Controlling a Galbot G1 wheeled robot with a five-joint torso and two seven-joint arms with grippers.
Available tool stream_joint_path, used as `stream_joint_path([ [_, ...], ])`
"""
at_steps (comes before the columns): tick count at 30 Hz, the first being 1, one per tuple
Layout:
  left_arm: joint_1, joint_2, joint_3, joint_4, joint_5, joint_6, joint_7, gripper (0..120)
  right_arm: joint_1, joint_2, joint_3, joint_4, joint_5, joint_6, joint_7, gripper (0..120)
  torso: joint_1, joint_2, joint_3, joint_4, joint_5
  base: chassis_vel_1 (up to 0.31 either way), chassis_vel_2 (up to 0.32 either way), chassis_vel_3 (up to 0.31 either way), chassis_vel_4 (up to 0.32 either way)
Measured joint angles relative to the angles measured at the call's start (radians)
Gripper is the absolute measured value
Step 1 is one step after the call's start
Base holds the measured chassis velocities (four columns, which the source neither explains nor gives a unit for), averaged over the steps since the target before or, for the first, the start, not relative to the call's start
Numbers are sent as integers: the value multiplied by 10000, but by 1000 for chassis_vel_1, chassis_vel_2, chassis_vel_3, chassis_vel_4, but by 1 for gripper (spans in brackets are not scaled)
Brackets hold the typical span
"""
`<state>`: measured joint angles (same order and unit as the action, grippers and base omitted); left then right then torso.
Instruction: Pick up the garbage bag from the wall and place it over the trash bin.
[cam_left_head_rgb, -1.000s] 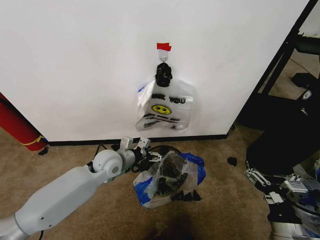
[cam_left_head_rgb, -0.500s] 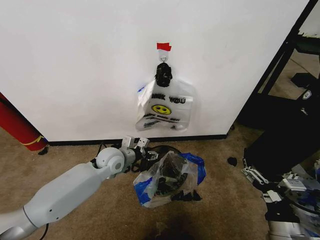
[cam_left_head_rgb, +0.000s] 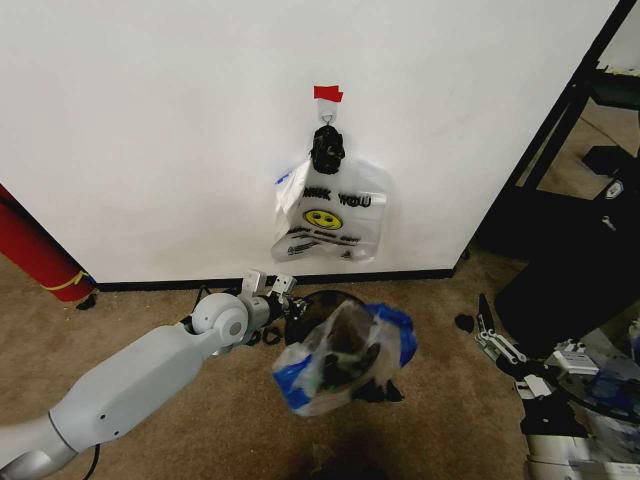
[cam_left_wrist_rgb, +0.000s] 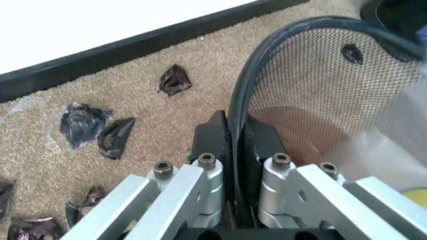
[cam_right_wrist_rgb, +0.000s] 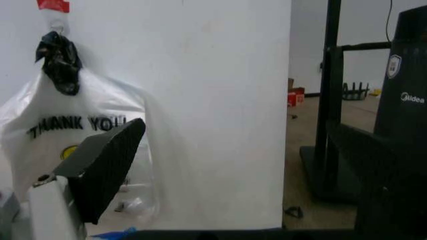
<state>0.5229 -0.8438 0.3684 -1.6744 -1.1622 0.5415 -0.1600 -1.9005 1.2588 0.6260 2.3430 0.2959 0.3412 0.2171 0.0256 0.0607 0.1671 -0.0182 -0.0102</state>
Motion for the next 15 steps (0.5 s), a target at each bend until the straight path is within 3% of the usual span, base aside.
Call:
stream_joint_path([
  [7,437,57,-569,-593,-473,-4,-773,3,13,-3,-2,-151,13,23,43,100,0,0,0,0,1,0,0,0,0],
  [13,2203,-226,-2630,-1946,-1335,-490,-2517,3,168,-76,-85,-263,18,-95,97,100,-1,0,-1,0,0,0,0,0,0],
  [15,2461,-245,-2841,-2128,-1420,-570,-2668,3,200,-104,-112,-279,20,-134,119,100,-1,0,-1,0,-1,0,0,0,0],
])
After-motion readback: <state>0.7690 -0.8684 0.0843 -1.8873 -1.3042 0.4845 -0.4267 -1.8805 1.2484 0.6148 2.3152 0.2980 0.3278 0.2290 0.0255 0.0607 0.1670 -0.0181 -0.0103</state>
